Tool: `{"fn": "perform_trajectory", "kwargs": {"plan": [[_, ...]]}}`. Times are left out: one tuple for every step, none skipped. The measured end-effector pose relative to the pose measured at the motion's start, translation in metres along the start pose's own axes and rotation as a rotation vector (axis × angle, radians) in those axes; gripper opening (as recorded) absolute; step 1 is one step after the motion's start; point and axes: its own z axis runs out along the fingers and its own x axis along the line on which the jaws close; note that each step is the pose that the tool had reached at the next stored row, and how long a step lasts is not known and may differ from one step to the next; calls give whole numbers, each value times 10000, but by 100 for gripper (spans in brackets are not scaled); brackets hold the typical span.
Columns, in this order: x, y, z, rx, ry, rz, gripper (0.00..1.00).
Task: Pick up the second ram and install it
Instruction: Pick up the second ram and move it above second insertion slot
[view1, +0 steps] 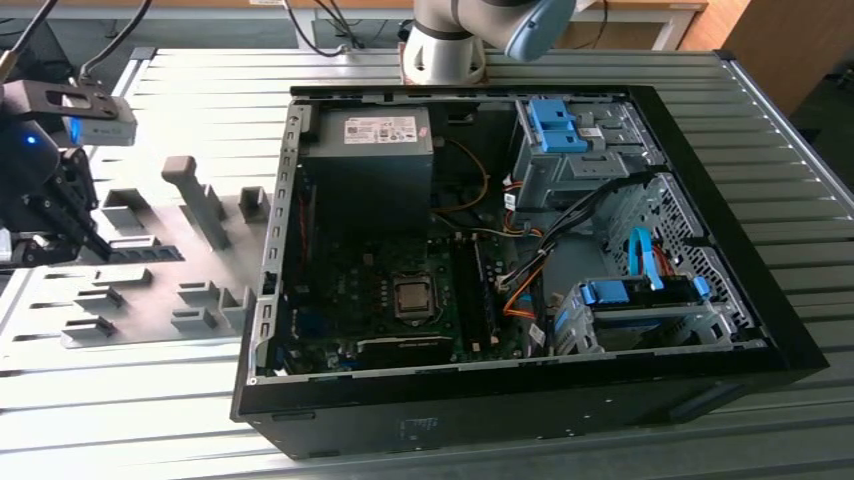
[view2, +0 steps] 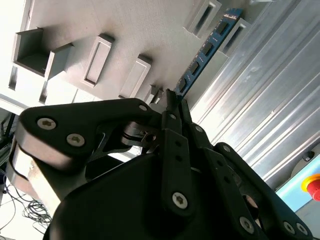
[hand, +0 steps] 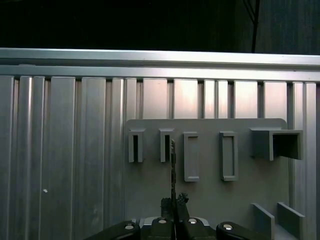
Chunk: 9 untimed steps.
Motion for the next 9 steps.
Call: {"fn": "perform_trajectory", "kwargs": {"plan": [[0,0,-13,0,0,0,14],[-1,0,-27,0,0,-1,14],[-1,0,-42,0,0,0,14],[-2,0,-58,0,0,0,14],[-2,1,-73,0,0,0,14],[-3,1,-88,0,-1,0,14],[-3,1,-104,0,0,0,14],[-4,1,-118,0,0,0,14],[-4,1,-131,1,-1,0,14]]}}
